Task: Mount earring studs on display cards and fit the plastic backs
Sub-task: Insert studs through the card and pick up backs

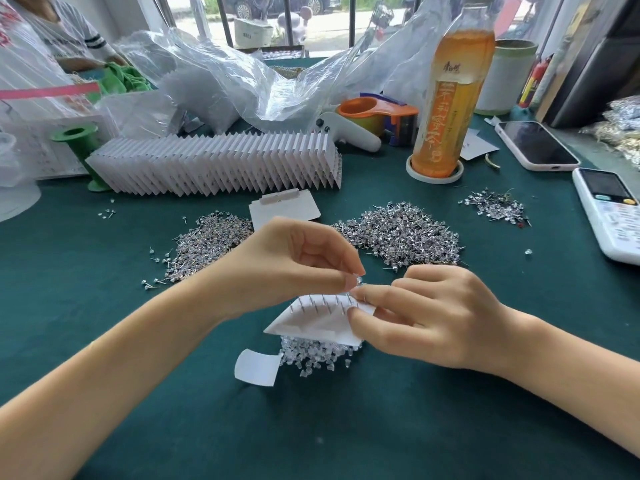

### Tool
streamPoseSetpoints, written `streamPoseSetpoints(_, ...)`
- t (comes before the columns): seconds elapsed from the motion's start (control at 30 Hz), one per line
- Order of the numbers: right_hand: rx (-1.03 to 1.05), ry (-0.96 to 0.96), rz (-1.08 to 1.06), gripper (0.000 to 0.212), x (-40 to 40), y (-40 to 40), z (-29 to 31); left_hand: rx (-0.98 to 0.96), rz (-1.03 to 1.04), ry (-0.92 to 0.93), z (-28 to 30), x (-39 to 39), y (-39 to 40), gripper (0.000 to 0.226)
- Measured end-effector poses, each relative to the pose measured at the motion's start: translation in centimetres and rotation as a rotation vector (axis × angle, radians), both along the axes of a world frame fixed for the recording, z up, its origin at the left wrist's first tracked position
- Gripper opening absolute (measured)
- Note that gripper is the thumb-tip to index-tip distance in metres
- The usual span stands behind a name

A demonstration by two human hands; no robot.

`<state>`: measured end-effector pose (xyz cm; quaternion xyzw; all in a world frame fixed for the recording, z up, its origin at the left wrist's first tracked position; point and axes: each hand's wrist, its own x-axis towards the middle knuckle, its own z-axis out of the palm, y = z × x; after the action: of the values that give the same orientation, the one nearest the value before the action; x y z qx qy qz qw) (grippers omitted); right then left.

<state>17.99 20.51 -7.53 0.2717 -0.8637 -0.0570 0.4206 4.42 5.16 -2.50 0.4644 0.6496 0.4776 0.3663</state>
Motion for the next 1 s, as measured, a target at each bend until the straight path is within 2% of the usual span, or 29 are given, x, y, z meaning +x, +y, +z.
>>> streamPoseSetpoints(0.1,-0.003,0.006,-0.004,0.023,-0.07,-0.05,0.04,-0.016,-0.018,0.007,-0.10,0.13,0.00,0.020)
streamPoseSetpoints(0.27,-0.005,-0.002,-0.017,0.023,0.04,-0.08,0.03,-0.019,-0.047,-0.013,-0.13,0.25,0.02,0.008)
streamPoseSetpoints(1.0,0.048,-0.078,-0.032,0.022,0.45,-0.04,0.49,-0.054,-0.148,0.004,-0.27,-0.04,-0.02,0.014)
